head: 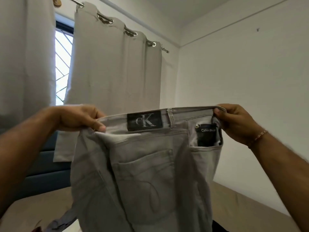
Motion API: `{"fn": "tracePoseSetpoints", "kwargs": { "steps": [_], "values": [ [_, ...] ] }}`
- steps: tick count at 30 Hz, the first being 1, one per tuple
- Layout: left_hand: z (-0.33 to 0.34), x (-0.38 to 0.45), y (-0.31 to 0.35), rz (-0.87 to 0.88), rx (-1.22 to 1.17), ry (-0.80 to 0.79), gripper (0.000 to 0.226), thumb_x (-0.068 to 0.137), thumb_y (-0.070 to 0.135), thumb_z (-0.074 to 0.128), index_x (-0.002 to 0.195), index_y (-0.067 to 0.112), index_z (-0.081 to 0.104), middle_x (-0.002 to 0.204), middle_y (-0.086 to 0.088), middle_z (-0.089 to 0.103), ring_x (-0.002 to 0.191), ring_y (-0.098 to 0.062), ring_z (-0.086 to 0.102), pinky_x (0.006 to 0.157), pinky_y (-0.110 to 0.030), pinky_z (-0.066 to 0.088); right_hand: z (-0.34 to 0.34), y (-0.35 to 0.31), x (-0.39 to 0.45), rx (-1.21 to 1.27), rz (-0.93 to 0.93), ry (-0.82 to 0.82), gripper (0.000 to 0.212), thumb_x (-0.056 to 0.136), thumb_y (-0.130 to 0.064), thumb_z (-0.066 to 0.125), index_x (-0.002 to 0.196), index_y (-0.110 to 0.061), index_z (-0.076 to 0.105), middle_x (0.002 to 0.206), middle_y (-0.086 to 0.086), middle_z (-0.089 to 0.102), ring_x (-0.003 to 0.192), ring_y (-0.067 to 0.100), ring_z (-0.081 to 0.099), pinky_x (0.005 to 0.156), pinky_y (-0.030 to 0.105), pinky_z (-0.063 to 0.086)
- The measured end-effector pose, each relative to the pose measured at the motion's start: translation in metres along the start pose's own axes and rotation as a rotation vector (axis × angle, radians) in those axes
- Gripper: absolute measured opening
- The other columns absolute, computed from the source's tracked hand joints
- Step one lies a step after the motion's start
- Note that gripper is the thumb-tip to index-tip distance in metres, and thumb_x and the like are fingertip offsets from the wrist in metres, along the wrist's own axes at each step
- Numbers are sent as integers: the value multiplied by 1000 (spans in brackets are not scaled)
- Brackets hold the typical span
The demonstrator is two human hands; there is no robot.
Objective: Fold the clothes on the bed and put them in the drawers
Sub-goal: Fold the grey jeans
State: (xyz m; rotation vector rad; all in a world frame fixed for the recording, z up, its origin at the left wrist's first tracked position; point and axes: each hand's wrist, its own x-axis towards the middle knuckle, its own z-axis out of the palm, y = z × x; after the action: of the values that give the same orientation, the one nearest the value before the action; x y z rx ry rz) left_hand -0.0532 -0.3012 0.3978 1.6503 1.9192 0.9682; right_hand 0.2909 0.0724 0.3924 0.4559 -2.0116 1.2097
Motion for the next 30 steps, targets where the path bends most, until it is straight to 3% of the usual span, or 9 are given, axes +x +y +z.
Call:
{"fn": "tracePoseSetpoints", "kwargs": {
  "steps": [3, 6, 10, 14, 17, 20, 25, 28, 30],
  "values": [
    [25, 3, -25, -167, 161, -161, 53, 65, 55, 94, 81, 7, 78, 75, -7, 67, 66, -11, 61, 63, -21, 48, -13, 16, -14, 119, 39, 74, 32, 99, -14, 49, 114, -7, 76, 111, 14, 74, 102, 27, 71, 89, 35, 60],
    [45, 6, -45, -252, 364, -205, 50, 69, 66, 85, 64, 19, 68, 63, 7, 49, 59, -7, 42, 58, -20, 34, -22, 24, -25, 89, 144, 91, 28, 98, -12, 51, 110, 2, 72, 102, 19, 73, 94, 33, 70, 83, 36, 61],
    [42, 10, -50, -65, 615, 180, 47, 82, 69, 71, 63, 26, 65, 53, 14, 49, 51, -3, 42, 54, -18, 37, -25, 19, -33, -5, 324, -22, 36, 94, -9, 58, 128, -14, 69, 114, 24, 71, 102, 38, 67, 81, 37, 62],
    [14, 4, -45, 15, 720, 438, 46, 79, 74, 57, 72, 32, 72, 60, 12, 65, 55, -7, 59, 60, -24, 51, -18, 8, -24, -424, 276, -204, 26, 85, -26, 82, 110, -20, 80, 103, 11, 78, 96, 26, 75, 75, 31, 61],
    [1, -5, -45, -54, 603, 350, 47, 79, 66, 64, 78, 21, 76, 71, -2, 73, 67, -23, 71, 69, -35, 57, -9, 6, -11, -508, 141, -251, 11, 87, -22, 76, 91, -14, 82, 92, 6, 75, 85, 22, 71, 70, 28, 56],
    [-1, -13, -44, -50, 411, 257, 39, 80, 55, 79, 78, 16, 79, 78, -11, 75, 74, -31, 72, 73, -42, 59, -15, 11, -7, -221, 54, -127, 20, 90, -6, 62, 100, -2, 79, 114, 14, 69, 103, 29, 64, 80, 37, 54],
    [8, -28, -52, -5, 212, 225, 43, 70, 50, 86, 82, 9, 79, 79, -17, 71, 71, -25, 65, 66, -33, 53, -10, 17, -8, 128, 27, 58, 41, 97, 2, 45, 102, -18, 81, 98, 4, 76, 89, 19, 73, 79, 29, 60],
    [18, -33, -70, -53, 199, 195, 44, 71, 47, 85, 81, 5, 77, 76, -16, 67, 69, -23, 60, 65, -33, 49, -3, 14, -5, 42, 101, 86, 43, 99, 2, 42, 101, -15, 81, 102, 8, 77, 90, 20, 73, 75, 29, 61],
    [21, -32, -78, -58, 197, 203, 47, 72, 45, 80, 80, -1, 74, 73, -13, 63, 66, -24, 55, 62, -32, 46, 3, 13, -3, -169, 105, -17, 23, 99, -12, 59, 100, -15, 82, 103, 8, 77, 93, 20, 74, 75, 29, 61]
  ]
}}
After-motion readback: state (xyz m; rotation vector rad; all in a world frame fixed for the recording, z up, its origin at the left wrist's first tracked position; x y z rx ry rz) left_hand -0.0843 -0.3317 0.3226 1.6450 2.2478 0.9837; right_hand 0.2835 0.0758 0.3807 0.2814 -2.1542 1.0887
